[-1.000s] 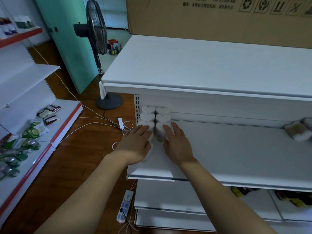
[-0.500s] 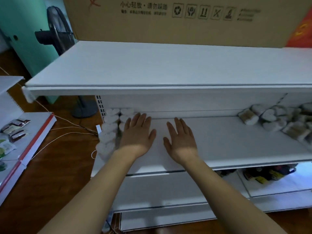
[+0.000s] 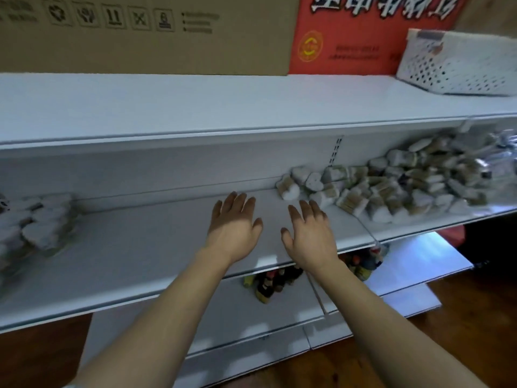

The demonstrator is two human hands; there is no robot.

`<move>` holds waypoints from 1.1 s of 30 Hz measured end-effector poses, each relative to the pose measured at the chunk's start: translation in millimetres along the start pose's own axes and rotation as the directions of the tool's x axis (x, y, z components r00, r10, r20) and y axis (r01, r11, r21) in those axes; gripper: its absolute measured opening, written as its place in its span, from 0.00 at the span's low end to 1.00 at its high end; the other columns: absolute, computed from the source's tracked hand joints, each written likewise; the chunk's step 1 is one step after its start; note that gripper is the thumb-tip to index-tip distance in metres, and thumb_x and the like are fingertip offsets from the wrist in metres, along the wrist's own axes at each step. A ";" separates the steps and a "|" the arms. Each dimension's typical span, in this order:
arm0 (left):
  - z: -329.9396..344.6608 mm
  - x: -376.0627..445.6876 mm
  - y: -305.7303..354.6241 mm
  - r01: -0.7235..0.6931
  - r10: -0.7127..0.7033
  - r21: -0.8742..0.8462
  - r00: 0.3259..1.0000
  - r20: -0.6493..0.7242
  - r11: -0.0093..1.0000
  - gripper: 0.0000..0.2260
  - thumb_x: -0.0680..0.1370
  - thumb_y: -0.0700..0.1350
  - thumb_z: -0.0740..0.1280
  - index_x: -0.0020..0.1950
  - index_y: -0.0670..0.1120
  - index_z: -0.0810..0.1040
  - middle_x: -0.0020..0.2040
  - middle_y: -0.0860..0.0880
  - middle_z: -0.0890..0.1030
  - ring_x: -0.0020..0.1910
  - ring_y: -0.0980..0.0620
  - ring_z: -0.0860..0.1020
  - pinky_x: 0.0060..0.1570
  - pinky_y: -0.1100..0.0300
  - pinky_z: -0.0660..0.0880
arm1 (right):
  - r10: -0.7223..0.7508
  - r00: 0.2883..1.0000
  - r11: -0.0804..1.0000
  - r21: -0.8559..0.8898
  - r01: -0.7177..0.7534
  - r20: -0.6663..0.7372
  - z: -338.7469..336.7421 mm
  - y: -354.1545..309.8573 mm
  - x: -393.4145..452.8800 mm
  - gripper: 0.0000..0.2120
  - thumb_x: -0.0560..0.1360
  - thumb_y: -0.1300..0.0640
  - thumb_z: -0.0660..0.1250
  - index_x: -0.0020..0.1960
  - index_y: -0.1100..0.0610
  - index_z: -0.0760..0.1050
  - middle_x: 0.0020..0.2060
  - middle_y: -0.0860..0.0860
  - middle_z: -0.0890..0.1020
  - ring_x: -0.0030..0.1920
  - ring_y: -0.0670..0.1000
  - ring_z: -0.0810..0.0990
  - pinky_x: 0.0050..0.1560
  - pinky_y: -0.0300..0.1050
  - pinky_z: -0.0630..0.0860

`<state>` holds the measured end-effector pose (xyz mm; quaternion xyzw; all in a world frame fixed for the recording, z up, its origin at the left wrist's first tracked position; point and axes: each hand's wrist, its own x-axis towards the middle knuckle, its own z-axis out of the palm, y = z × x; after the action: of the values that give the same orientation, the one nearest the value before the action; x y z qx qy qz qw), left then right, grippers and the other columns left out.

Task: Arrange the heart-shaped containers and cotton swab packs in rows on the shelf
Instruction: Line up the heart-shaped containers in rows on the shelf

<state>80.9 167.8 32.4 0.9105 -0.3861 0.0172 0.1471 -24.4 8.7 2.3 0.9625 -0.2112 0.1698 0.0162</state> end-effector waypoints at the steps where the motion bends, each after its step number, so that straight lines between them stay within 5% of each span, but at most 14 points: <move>1: 4.9 7.5 13.9 -0.010 0.010 -0.006 1.000 0.009 1.000 0.27 0.84 0.55 0.55 0.81 0.46 0.57 0.81 0.45 0.56 0.80 0.46 0.51 0.78 0.48 0.47 | 0.015 1.000 1.000 -0.012 -0.015 0.019 -0.9 17.1 2.9 0.28 0.73 0.47 0.64 0.69 0.61 0.73 0.67 0.64 0.75 0.70 0.66 0.70 0.65 0.61 0.70; 14: 85.1 128.4 109.2 -0.198 0.208 -0.094 0.971 0.114 0.976 0.22 0.83 0.52 0.57 0.75 0.44 0.65 0.72 0.43 0.70 0.71 0.43 0.67 0.68 0.51 0.65 | 0.229 0.960 0.970 -0.115 -0.213 0.160 49.3 196.4 50.3 0.34 0.61 0.51 0.81 0.62 0.66 0.78 0.59 0.70 0.78 0.62 0.72 0.76 0.59 0.68 0.75; 19: 98.6 149.1 130.4 -0.235 0.254 -0.147 0.960 0.122 0.961 0.21 0.83 0.51 0.60 0.74 0.45 0.69 0.69 0.44 0.73 0.68 0.43 0.71 0.65 0.49 0.68 | 0.230 0.939 0.968 -0.160 -0.194 0.255 54.5 220.8 76.6 0.34 0.79 0.39 0.61 0.79 0.53 0.57 0.76 0.59 0.62 0.78 0.61 0.54 0.77 0.56 0.50; 24: 109.7 164.3 147.1 -0.175 0.191 -0.174 0.979 0.077 0.969 0.19 0.82 0.50 0.60 0.71 0.46 0.72 0.61 0.44 0.77 0.60 0.42 0.75 0.56 0.49 0.73 | 0.094 0.965 0.989 -0.136 -0.062 0.243 59.5 233.2 84.1 0.32 0.76 0.42 0.64 0.75 0.57 0.63 0.67 0.59 0.73 0.71 0.61 0.66 0.77 0.56 0.52; 28: 114.5 164.7 165.3 -0.158 0.173 -0.265 0.984 0.034 0.951 0.25 0.75 0.47 0.65 0.72 0.45 0.71 0.67 0.44 0.74 0.64 0.42 0.73 0.57 0.51 0.74 | -0.092 0.993 0.970 0.219 0.106 -0.074 53.7 244.9 78.3 0.24 0.70 0.40 0.67 0.57 0.58 0.77 0.46 0.55 0.79 0.49 0.60 0.78 0.51 0.53 0.74; 30: 117.4 162.1 171.1 -0.190 0.201 -0.264 0.979 0.016 0.946 0.30 0.74 0.46 0.69 0.75 0.45 0.68 0.72 0.44 0.69 0.70 0.43 0.70 0.60 0.52 0.74 | -0.119 0.986 0.899 0.409 0.159 -0.120 45.3 244.0 82.5 0.24 0.73 0.38 0.65 0.57 0.56 0.77 0.46 0.53 0.80 0.48 0.57 0.79 0.43 0.49 0.76; 33: 110.4 154.8 177.0 -0.090 0.079 -0.276 0.996 -0.051 0.957 0.28 0.77 0.51 0.71 0.76 0.48 0.67 0.73 0.48 0.69 0.69 0.48 0.70 0.55 0.55 0.74 | -0.154 0.988 0.794 0.592 0.137 -0.022 33.9 243.8 90.9 0.27 0.76 0.35 0.60 0.64 0.53 0.77 0.56 0.51 0.82 0.55 0.54 0.79 0.50 0.49 0.78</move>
<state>55.1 -87.8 -5.6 0.8630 -0.4203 -0.0129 0.2801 -36.4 -253.1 -9.1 0.9350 -0.0734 0.2123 -0.2743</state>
